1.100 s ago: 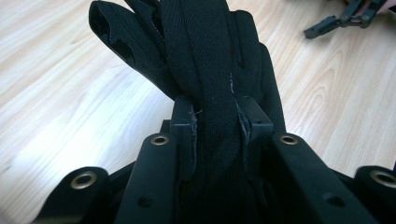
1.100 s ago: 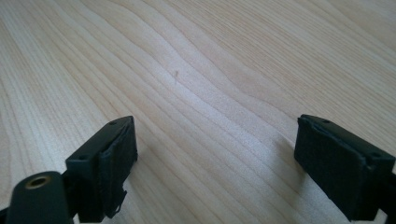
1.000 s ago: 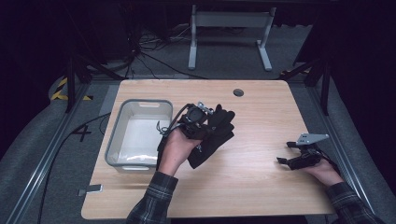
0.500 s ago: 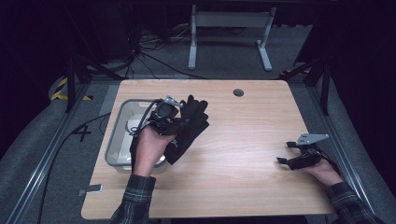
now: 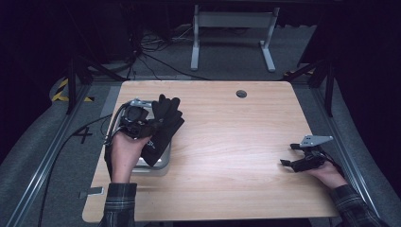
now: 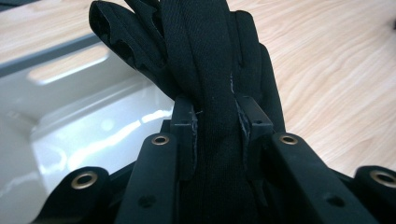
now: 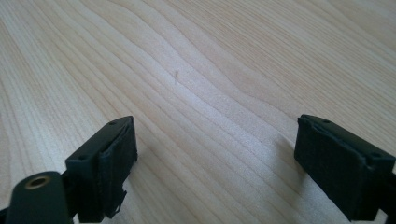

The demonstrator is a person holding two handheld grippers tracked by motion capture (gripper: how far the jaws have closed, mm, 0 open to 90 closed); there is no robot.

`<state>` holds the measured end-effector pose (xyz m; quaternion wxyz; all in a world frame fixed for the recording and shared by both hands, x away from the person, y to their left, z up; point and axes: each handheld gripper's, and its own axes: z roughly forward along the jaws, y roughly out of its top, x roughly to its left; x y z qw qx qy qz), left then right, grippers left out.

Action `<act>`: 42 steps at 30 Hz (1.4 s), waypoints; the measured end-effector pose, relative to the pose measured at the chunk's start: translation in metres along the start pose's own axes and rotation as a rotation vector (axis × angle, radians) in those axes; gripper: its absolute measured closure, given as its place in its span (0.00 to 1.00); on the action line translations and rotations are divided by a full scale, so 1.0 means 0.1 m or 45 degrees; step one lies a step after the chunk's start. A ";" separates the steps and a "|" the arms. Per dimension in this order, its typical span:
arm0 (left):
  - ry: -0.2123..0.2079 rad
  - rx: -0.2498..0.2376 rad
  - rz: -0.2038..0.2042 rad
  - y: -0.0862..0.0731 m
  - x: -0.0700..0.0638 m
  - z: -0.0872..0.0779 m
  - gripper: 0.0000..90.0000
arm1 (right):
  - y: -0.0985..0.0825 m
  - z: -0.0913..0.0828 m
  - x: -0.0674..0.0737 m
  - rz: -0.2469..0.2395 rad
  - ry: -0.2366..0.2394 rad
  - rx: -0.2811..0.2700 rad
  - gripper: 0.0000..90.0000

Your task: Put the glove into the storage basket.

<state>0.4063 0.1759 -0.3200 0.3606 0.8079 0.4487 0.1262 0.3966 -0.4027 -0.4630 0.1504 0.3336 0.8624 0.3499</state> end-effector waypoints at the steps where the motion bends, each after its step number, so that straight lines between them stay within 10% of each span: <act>1: 0.005 -0.001 -0.015 -0.03 0.04 0.00 0.81 | 0.00 0.00 0.00 -0.001 0.000 -0.001 0.15; 32: 0.018 0.234 -0.168 -0.36 0.64 0.80 0.78 | 0.00 0.00 0.00 0.010 -0.006 -0.001 0.15; 42: 0.096 0.228 -0.222 -0.41 0.74 0.76 0.47 | 0.00 0.00 -0.01 0.012 -0.005 0.000 0.15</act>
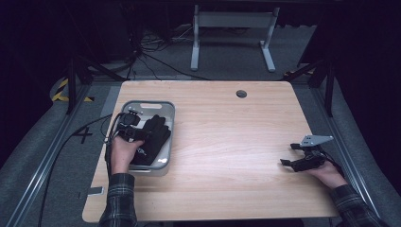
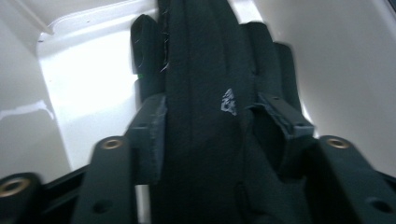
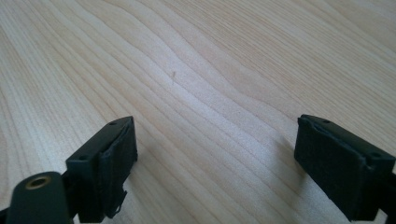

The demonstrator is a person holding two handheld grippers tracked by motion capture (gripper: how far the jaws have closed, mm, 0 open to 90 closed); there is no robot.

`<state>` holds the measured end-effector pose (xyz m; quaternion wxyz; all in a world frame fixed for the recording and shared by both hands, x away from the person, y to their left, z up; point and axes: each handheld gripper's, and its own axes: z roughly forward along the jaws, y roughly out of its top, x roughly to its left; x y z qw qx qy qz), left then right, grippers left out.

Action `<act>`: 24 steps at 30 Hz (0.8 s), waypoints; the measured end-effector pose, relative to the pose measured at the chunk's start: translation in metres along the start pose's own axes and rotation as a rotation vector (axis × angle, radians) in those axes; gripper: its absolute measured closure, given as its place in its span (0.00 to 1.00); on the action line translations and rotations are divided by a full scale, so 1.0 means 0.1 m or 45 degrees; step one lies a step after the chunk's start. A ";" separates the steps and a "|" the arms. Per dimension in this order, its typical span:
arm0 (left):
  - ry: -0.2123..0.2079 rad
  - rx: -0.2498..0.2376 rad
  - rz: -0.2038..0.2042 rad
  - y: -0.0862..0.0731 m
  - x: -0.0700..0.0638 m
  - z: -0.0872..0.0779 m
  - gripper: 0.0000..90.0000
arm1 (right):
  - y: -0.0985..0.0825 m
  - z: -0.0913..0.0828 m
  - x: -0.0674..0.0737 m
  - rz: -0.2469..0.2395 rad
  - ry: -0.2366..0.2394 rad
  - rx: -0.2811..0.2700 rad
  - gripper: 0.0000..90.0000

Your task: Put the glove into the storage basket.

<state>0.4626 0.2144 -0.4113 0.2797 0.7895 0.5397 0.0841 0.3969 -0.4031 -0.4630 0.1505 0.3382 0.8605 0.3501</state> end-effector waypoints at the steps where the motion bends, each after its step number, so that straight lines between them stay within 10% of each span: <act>1: 0.008 -0.007 0.003 0.00 0.00 -0.02 0.40 | 0.00 0.00 0.00 0.000 0.001 0.001 0.15; 12: -0.015 -0.135 0.048 0.08 -0.26 -0.26 0.26 | 0.00 0.00 0.00 -0.002 -0.002 0.000 0.15; 24: -0.167 -0.232 0.187 0.19 -0.95 -0.27 0.25 | 0.00 0.00 0.00 -0.002 -0.003 0.001 0.15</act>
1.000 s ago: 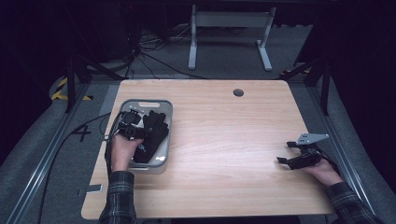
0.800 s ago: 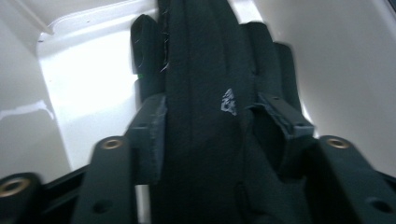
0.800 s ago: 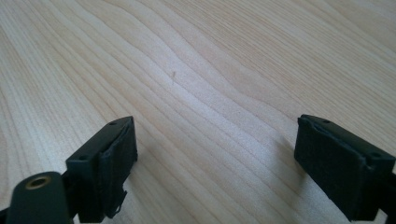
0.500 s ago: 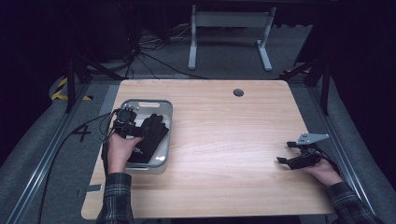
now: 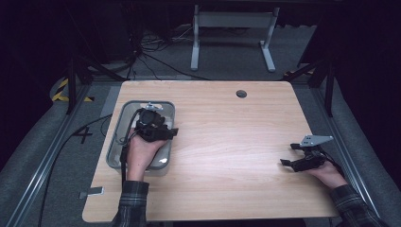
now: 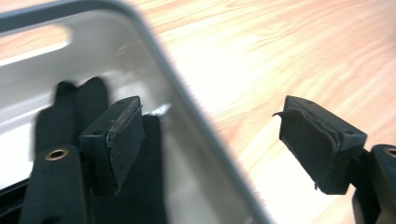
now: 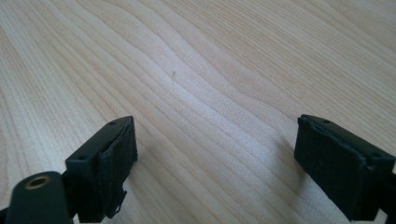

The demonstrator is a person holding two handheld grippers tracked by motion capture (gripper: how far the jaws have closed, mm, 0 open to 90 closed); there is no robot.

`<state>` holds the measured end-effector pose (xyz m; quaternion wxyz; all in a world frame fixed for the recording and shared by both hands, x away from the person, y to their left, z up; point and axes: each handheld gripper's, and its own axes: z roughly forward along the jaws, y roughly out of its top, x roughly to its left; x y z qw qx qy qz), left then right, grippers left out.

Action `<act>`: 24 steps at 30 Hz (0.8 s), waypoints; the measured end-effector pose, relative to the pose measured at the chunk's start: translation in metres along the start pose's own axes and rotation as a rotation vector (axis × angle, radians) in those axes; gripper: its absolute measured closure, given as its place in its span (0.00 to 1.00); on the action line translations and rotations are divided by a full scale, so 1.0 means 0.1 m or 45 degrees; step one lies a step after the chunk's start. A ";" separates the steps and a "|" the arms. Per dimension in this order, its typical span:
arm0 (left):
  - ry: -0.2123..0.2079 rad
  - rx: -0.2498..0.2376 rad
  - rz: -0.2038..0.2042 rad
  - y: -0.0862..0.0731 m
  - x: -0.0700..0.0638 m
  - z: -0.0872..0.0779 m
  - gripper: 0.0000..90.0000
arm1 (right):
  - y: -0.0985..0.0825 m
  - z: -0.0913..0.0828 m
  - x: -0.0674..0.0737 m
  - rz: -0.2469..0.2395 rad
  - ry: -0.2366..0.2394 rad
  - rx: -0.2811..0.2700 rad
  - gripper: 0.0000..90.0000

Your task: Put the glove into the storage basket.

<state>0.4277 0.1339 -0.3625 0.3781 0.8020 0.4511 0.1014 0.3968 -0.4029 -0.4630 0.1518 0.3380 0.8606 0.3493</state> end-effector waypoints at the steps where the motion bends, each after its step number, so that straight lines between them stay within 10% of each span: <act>1: -0.009 -0.004 0.010 0.01 -0.04 0.01 0.25 | 0.00 0.00 0.00 -0.001 0.000 0.000 0.15; 10: -0.118 -0.012 0.107 0.03 -0.53 0.23 0.23 | 0.00 0.00 0.00 0.000 0.000 0.000 0.15; 24: -0.118 0.030 0.268 -0.24 -1.19 0.83 0.17 | 0.00 0.00 0.00 -0.001 0.001 0.000 0.15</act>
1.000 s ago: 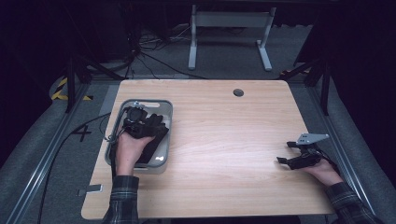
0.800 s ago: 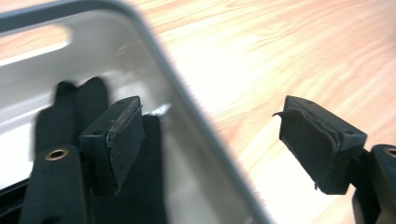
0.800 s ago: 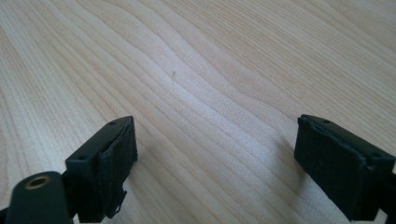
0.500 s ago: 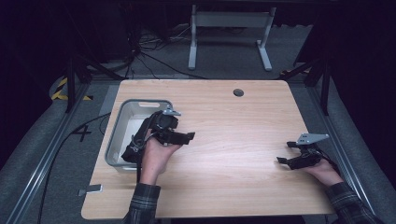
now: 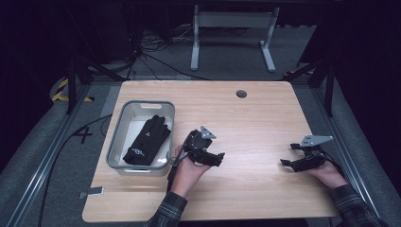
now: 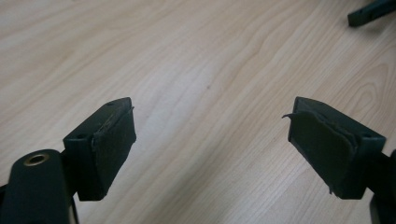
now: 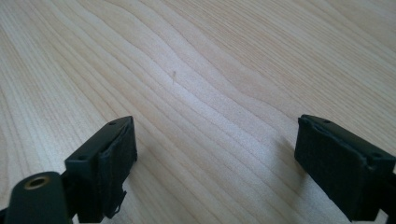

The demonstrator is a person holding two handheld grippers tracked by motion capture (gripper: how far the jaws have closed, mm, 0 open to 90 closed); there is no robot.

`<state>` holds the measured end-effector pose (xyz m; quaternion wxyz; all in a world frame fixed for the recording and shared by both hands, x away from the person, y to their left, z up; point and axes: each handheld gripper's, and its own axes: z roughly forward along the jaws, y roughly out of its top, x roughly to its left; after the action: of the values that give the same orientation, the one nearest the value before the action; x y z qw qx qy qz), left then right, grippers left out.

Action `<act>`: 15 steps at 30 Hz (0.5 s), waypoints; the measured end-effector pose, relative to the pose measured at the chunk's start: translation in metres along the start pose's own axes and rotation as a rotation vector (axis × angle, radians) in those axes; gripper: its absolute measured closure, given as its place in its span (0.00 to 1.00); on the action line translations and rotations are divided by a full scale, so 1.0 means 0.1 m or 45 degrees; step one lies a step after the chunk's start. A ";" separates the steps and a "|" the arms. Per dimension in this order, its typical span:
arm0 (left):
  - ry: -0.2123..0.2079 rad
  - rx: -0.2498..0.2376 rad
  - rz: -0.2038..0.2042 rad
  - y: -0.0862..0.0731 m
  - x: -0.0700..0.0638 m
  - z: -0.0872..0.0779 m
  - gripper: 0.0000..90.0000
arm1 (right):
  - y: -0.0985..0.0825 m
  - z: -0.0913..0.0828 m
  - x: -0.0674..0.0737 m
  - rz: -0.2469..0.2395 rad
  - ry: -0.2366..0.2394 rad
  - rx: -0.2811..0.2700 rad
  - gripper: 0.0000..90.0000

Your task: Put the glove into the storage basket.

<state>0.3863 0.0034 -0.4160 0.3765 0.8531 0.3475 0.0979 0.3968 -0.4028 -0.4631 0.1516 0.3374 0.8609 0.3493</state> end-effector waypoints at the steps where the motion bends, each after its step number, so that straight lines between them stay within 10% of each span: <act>1: -0.004 0.016 0.011 -0.02 -0.02 0.05 0.17 | 0.00 0.00 0.00 0.001 0.000 0.000 0.15; 15: 0.025 0.179 0.119 -0.19 -0.20 0.51 0.11 | 0.00 0.00 0.00 0.001 0.000 -0.001 0.15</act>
<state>0.3835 -0.0296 -0.4630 0.3073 0.8917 0.3171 0.0992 0.3968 -0.4028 -0.4631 0.1515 0.3377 0.8606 0.3498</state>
